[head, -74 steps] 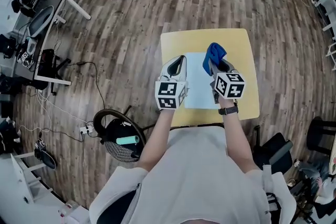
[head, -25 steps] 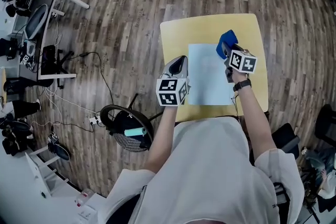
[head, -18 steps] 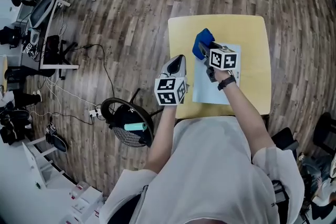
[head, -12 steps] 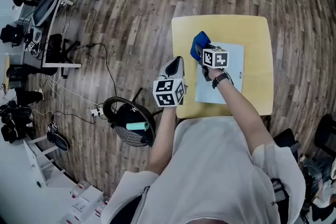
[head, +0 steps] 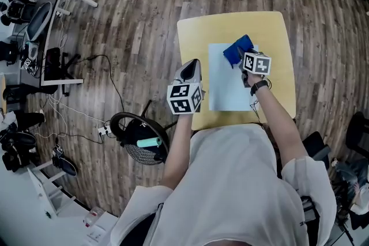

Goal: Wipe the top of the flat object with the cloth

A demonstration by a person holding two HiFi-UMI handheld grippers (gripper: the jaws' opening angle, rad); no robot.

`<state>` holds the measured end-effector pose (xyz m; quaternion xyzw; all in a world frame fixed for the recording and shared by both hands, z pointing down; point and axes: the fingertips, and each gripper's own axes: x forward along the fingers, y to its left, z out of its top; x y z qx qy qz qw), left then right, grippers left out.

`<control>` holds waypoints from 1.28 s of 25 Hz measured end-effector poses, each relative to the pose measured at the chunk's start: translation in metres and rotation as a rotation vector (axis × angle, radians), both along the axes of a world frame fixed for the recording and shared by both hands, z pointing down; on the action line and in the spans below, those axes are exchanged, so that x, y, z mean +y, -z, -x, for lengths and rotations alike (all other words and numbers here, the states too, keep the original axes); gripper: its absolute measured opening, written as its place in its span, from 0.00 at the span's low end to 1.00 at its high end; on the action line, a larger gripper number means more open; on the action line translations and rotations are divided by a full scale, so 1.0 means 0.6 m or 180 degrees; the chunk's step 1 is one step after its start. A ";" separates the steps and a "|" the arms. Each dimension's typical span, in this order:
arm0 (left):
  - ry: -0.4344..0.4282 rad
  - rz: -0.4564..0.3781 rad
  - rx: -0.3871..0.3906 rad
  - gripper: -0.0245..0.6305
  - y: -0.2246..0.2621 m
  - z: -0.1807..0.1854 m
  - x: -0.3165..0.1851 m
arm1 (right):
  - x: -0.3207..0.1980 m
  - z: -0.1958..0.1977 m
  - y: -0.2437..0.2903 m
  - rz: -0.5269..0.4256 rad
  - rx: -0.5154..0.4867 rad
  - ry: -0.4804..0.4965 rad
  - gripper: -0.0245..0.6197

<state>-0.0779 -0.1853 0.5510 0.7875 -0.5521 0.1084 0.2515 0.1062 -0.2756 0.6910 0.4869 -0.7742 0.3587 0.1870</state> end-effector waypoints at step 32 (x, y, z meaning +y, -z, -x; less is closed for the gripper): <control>0.0204 -0.0021 0.0048 0.05 0.009 0.055 0.032 | 0.044 0.233 0.083 -0.0069 -0.0711 0.0462 0.12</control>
